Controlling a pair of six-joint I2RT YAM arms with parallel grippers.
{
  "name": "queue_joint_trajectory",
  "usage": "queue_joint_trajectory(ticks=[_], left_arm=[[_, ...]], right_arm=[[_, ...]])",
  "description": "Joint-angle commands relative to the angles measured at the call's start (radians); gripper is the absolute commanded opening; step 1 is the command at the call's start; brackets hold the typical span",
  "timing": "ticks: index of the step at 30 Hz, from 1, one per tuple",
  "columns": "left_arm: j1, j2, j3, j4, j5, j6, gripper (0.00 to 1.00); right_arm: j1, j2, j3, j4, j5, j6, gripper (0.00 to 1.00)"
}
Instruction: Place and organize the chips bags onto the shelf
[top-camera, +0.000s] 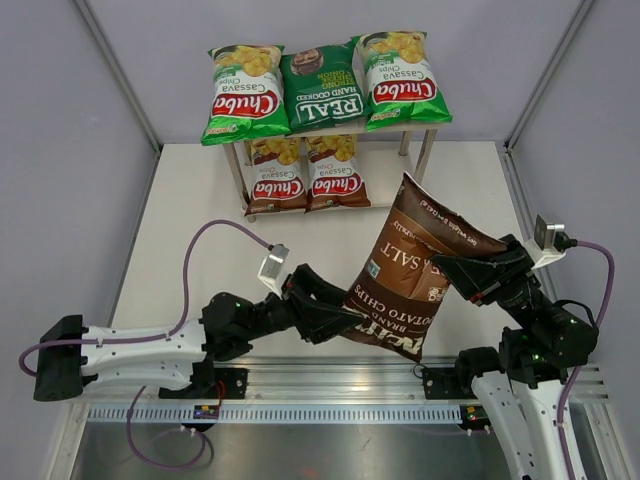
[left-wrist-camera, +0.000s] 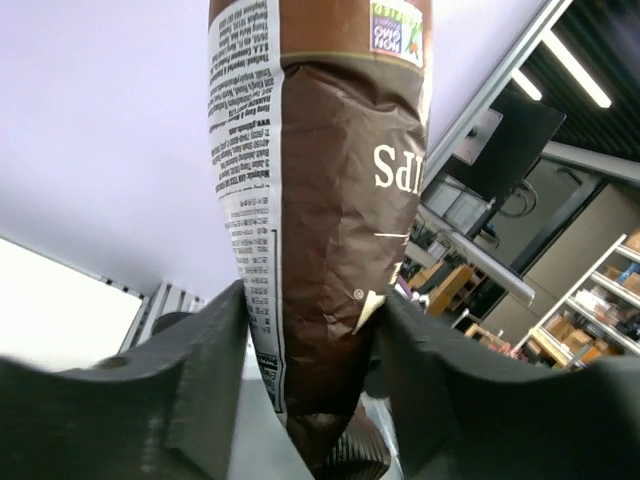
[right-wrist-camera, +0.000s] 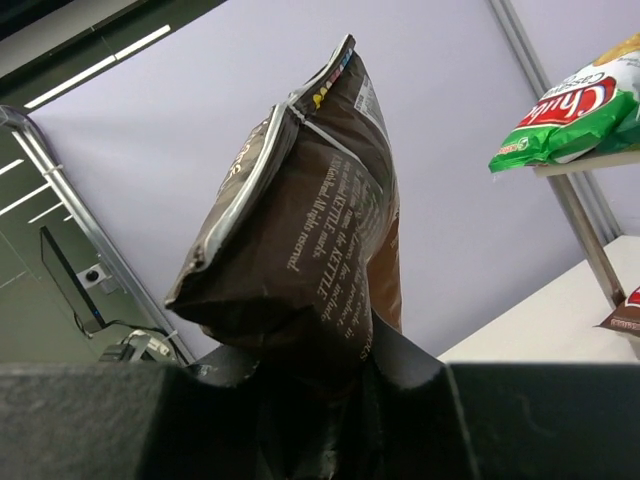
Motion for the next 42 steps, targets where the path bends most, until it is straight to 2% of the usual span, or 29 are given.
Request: queue_joint_trajectory(ticks=[1,3,5,6,7,8,11,13,16,19,22,24,29,30,34,36,42], left_arm=[[-0.011,-0.003,-0.025,0.125,-0.107,0.003,0.45],[-0.012,-0.015,-0.027,0.095,-0.109,0.015,0.32],[-0.011,-0.029,-0.024,0.052,-0.109,0.036,0.18],[-0.011,-0.040,-0.024,0.012,-0.109,0.044,0.15],[-0.011,-0.046,-0.030,-0.009,-0.110,0.049,0.13],[-0.011,-0.051,-0.037,-0.026,-0.133,0.047,0.11],[-0.011,-0.075,-0.102,-0.043,-0.152,0.018,0.11],[-0.011,-0.094,-0.143,-0.051,-0.189,-0.002,0.11],[-0.008,-0.109,-0.203,-0.085,-0.241,-0.033,0.11],[0.011,-0.118,-0.229,-0.152,-0.317,-0.080,0.11],[0.098,-0.109,-0.223,-0.249,-0.315,-0.190,0.11],[0.149,-0.095,-0.235,-0.183,-0.255,-0.198,0.11],[0.245,-0.068,-0.174,-0.238,-0.239,-0.221,0.11],[0.309,-0.031,-0.160,-0.247,-0.203,-0.236,0.11],[0.425,0.082,-0.024,-0.299,-0.141,-0.257,0.11],[0.488,0.133,0.022,-0.275,-0.083,-0.247,0.10],[0.577,0.371,0.215,-0.191,0.037,-0.235,0.10]], right_arm=[[-0.002,-0.013,-0.023,0.058,0.083,-0.041,0.12],[-0.002,-0.029,-0.026,0.007,0.076,-0.079,0.13],[-0.002,-0.054,-0.011,-0.096,0.085,-0.116,0.22],[-0.002,-0.063,0.001,-0.147,0.092,-0.179,0.28],[-0.002,-0.074,0.017,-0.207,0.106,-0.211,0.37],[-0.002,-0.097,0.050,-0.343,0.126,-0.242,0.62],[-0.002,-0.123,0.168,-0.666,0.238,-0.414,0.99],[-0.002,-0.111,0.277,-0.910,0.383,-0.517,0.99],[0.000,-0.079,0.389,-1.142,0.590,-0.592,1.00],[-0.002,-0.069,0.428,-1.234,0.695,-0.612,0.99],[-0.002,-0.091,0.428,-1.242,0.726,-0.604,0.99],[-0.002,-0.100,0.423,-1.242,0.738,-0.606,0.99],[-0.002,-0.102,0.422,-1.249,0.750,-0.611,0.99],[-0.002,-0.102,0.420,-1.249,0.750,-0.603,0.99],[-0.002,-0.106,0.425,-1.246,0.738,-0.591,0.99],[-0.002,-0.109,0.429,-1.249,0.731,-0.591,0.99],[-0.002,-0.115,0.446,-1.258,0.720,-0.595,0.99]])
